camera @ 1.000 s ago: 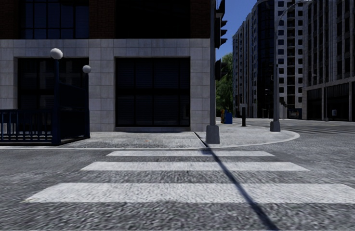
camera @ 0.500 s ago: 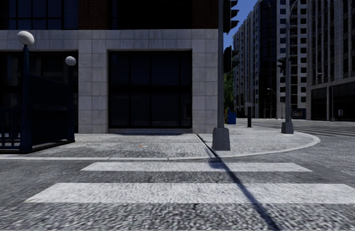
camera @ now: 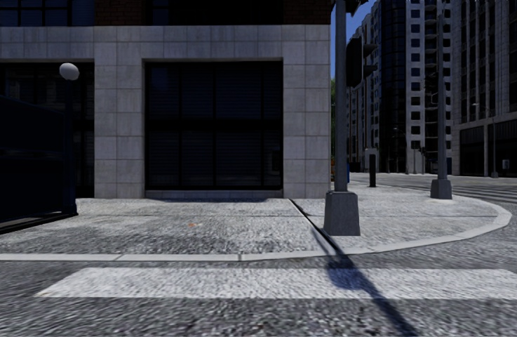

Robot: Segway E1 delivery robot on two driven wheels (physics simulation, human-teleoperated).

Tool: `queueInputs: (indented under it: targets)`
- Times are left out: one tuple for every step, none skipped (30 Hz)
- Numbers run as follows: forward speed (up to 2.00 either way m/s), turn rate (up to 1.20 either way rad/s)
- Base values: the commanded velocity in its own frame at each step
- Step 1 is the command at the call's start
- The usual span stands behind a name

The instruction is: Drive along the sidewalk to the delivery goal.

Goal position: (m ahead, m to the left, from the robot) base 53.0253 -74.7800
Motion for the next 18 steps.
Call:
queueInputs:
  targets:
    - [1.96, 0.0]
    - [1.89, 0.0]
    - [1.85, 0.0]
    - [1.84, 0.0]
    - [1.73, 0.0]
    - [1.71, 0.0]
    - [1.71, 0.0]
    - [1.71, 0.0]
    - [1.71, 0.0]
    - [1.71, 0.0]
    - [1.7, 0.0]
    - [1.7, 0.0]
    - [1.7, 0.0]
    - [1.7, 0.0]
    - [1.7, 0.0]
    - [1.7, 0.0]
    - [1.7, 0.0]
    - [1.7, 0.0]
